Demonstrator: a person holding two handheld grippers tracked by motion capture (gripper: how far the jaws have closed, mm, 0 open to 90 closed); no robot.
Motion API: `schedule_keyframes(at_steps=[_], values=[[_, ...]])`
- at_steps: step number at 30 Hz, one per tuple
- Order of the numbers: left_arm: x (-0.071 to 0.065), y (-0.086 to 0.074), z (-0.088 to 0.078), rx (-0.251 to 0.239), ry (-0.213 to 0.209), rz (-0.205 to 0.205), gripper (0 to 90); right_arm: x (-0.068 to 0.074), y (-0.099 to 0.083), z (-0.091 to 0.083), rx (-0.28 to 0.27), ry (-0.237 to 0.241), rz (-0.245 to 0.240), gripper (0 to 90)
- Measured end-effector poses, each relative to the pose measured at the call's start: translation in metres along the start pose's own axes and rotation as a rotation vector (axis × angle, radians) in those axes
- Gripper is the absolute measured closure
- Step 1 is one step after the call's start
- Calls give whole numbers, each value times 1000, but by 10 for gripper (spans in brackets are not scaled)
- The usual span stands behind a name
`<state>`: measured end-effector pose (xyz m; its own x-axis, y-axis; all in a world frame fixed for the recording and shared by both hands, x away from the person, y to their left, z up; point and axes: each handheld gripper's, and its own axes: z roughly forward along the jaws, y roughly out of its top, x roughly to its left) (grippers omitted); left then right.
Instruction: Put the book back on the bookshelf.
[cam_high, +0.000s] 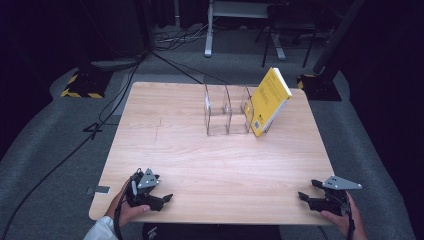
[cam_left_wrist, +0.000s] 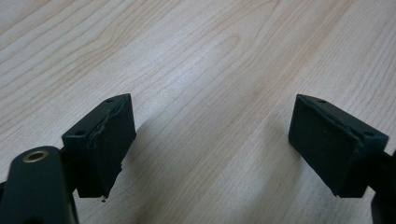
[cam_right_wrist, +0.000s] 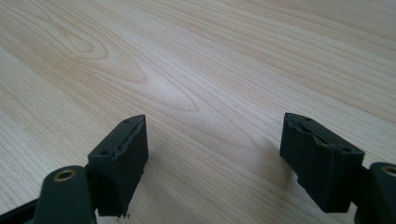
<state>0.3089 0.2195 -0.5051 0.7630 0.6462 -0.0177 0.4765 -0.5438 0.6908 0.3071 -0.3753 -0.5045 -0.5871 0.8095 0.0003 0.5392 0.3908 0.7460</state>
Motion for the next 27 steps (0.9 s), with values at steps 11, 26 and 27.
schedule_keyframes(at_steps=[11, 26, 27], values=[[0, 0, 0, 0, 0, 3, 153, 0, 0, 0, 0, -2, 0, 239], [2, 2, 1, 3, 2, 6, 142, 1, -1, -1, -1, -15, 10, 240], [1, 1, 1, 5, 2, 3, 142, 1, -1, -1, -2, -15, 10, 241]])
